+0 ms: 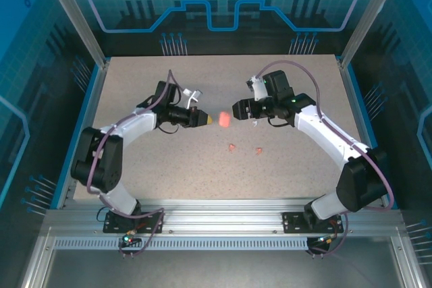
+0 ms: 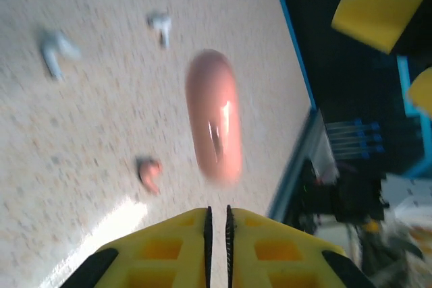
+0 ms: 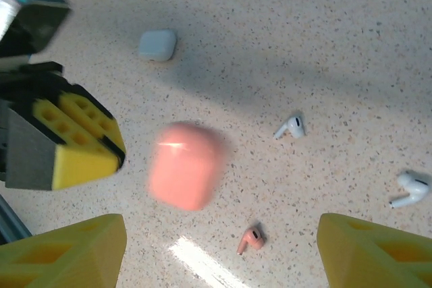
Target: Insert the wireless bluetooth earbuds into the charging case
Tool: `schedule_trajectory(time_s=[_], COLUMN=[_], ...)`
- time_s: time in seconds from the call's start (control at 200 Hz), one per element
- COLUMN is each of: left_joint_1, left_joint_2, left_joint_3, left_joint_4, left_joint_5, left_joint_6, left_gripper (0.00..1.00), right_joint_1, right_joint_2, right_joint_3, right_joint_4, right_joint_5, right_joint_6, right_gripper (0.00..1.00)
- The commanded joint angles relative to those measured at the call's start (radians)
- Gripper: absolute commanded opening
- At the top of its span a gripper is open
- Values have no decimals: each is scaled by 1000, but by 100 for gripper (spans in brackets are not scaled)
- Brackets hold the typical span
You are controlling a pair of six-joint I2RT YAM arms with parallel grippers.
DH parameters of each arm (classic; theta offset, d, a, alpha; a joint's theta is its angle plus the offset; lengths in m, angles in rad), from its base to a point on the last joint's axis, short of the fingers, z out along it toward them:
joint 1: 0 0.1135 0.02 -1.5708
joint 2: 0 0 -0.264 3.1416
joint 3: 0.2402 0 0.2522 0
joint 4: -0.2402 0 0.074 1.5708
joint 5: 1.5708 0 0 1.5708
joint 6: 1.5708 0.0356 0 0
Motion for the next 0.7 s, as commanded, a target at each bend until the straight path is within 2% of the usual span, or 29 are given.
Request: schedule_trajectory(time_s=[0.0, 0.05, 0.12, 0.23, 0.45, 0.505, 0.595, 0.695], left_joint_1=[-19, -25, -28, -28, -28, -28, -28, -28], left_joint_2=[-62, -84, -81, -55, -72, -90, -124, -159], left_joint_3=[-128, -165, -164, -131, -150, -150, -141, -132], left_joint_4=[380, 441, 431, 350, 377, 367, 335, 307], left_joint_5=[-158, -201, -231, -255, -357, -386, -424, -461], left_joint_6=[-112, -124, -129, -131, -202, -193, -175, -176], left_gripper=[0, 0, 0, 0, 0, 6, 26, 54], right_joint_1=[-8, -8, -6, -8, -74, -90, -117, -146], right_joint_2=[13, 26, 48, 90, 152, 182, 251, 354], right_joint_3=[-5, -4, 2, 25, 55, 84, 168, 281], right_joint_4=[2, 17, 31, 8, -16, -28, -104, -198], right_joint_5=[-6, -38, -57, 15, 162, 205, 321, 424], right_joint_6=[45, 50, 60, 68, 203, 220, 277, 350], right_gripper=[76, 76, 76, 75, 75, 75, 77, 80])
